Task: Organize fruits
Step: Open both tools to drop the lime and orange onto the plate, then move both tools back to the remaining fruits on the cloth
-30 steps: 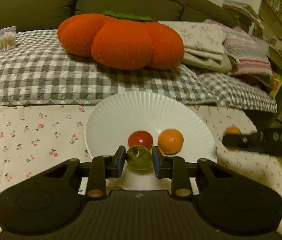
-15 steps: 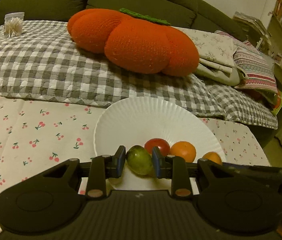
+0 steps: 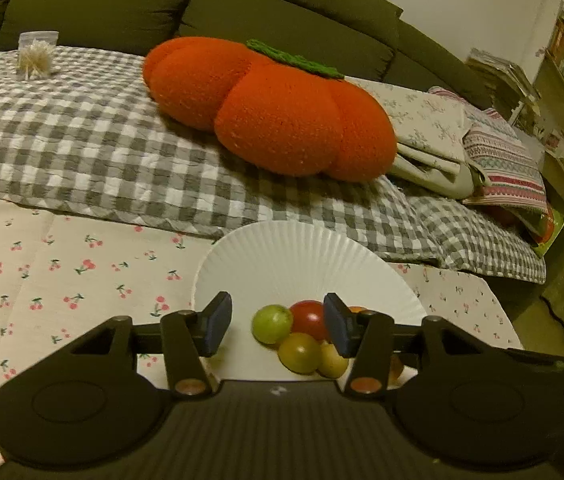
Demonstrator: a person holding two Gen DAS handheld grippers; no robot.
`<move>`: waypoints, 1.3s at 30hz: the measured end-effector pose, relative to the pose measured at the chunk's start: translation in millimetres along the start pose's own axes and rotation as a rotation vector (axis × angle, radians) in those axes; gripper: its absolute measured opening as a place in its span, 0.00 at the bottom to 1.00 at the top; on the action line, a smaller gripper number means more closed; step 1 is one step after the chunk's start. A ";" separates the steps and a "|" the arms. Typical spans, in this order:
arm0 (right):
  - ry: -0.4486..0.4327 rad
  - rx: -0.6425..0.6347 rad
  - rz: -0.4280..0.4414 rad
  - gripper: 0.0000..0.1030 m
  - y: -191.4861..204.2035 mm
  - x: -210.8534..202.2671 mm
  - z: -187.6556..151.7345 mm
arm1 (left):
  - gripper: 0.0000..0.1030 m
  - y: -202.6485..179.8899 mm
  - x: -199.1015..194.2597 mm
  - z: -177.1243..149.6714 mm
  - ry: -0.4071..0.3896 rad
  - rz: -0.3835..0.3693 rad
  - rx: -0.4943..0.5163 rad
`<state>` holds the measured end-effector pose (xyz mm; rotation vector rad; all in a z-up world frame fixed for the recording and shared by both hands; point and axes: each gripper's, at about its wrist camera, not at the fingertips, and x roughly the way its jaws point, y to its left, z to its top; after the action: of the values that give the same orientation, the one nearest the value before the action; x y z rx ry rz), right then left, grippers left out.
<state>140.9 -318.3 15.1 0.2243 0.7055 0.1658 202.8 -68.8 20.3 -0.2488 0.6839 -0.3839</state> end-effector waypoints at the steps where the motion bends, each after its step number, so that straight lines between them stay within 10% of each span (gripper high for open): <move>1: -0.006 0.009 0.003 0.45 -0.8 -2.5 1.9 | 0.48 1.0 -1.5 0.0 0.001 0.000 -0.005; 17: 0.038 0.120 0.007 0.45 4.3 -43.5 -2.4 | 0.50 -6.0 -46.4 -18.5 0.041 0.086 0.049; 39: 0.090 0.128 0.095 0.67 40.9 -81.9 -34.5 | 0.84 -7.6 -123.0 -41.5 0.133 0.262 0.084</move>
<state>53.7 -292.3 51.2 0.3747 0.7964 0.2231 86.4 -27.7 61.1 -0.0524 0.8179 -0.1790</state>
